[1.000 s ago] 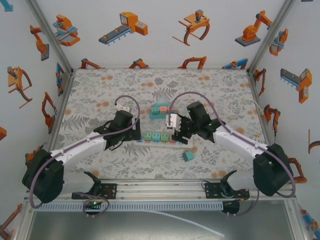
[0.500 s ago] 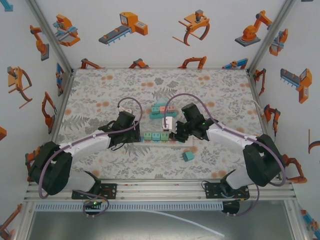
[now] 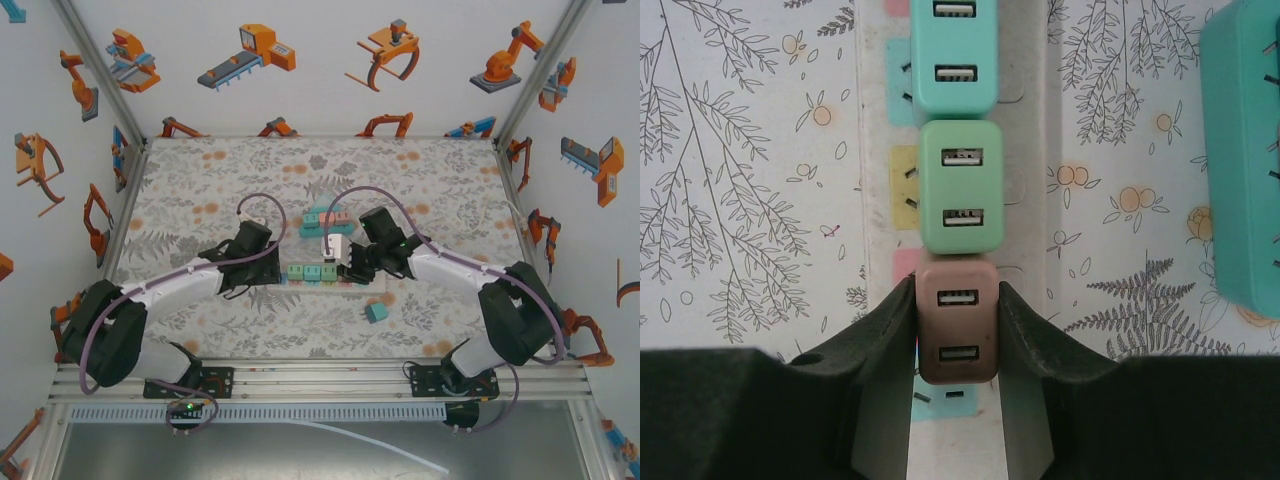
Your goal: Pull the plug off the socket
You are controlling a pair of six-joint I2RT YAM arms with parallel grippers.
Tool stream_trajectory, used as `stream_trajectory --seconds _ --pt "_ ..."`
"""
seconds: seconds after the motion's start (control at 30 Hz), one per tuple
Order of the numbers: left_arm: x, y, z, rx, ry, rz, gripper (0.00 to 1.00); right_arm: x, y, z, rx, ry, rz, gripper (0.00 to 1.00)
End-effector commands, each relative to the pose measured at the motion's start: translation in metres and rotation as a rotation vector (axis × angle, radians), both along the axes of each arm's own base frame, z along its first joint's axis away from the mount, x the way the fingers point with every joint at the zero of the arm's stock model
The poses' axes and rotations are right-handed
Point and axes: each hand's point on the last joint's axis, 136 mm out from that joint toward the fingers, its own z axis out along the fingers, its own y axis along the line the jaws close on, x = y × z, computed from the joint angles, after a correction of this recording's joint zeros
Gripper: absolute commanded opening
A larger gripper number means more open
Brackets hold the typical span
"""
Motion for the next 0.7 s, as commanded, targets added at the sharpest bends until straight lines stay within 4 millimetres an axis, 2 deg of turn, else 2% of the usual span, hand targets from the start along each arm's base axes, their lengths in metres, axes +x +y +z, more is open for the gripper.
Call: stream_trajectory --seconds 0.0,0.17,0.23,0.47,0.67 --pt "-0.033 0.017 -0.052 0.125 0.167 -0.011 0.54 0.0 0.016 0.017 0.051 -0.025 0.037 0.27" --pt "-0.042 0.02 -0.063 0.166 0.205 -0.029 0.53 -0.001 0.029 0.051 0.202 -0.041 0.027 0.23" --pt "-0.045 0.022 -0.068 0.187 0.222 -0.03 0.52 0.0 0.031 0.058 0.227 -0.055 0.028 0.21" --pt "-0.048 0.026 -0.074 0.221 0.228 -0.017 0.51 0.003 0.026 0.057 0.195 -0.069 0.006 0.19" --pt "-0.045 0.031 -0.073 0.261 0.215 0.012 0.5 0.0 0.023 0.067 0.213 -0.093 -0.002 0.18"
